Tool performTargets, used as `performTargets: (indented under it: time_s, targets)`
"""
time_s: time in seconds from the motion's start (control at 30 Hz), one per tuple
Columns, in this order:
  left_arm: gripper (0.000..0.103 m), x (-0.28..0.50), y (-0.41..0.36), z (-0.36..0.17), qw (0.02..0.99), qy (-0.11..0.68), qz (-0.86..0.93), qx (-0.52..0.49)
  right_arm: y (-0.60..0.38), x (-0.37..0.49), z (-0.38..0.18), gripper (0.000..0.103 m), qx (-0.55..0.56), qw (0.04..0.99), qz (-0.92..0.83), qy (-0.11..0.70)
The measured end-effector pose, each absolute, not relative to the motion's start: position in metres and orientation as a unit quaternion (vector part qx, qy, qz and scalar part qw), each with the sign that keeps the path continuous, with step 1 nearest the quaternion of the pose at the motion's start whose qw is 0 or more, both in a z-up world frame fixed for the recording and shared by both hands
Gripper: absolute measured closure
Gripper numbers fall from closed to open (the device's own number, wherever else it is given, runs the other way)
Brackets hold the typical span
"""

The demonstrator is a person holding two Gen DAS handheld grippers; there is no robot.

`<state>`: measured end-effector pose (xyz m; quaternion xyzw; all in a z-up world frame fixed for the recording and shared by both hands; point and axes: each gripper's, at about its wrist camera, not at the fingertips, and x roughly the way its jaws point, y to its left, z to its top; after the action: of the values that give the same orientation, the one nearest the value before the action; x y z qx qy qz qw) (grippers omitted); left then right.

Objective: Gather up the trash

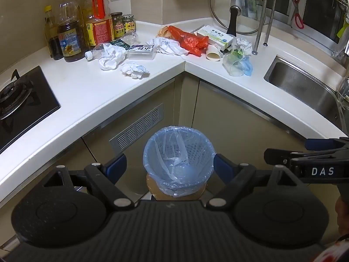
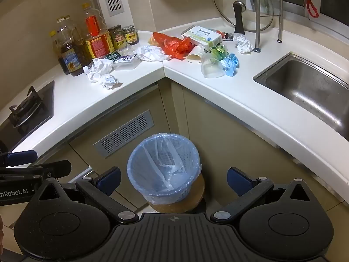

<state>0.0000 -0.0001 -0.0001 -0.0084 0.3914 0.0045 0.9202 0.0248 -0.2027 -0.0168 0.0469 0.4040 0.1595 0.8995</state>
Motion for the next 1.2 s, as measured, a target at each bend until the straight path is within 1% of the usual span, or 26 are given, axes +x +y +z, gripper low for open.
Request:
performTargets:
  time_s: [1.2]
  targets:
    - [0.018, -0.001, -0.005, 0.0, 0.92, 0.392, 0.003, -0.005, -0.224, 0.036, -0.017, 0.0, 0.056, 0.897, 0.159, 0.408]
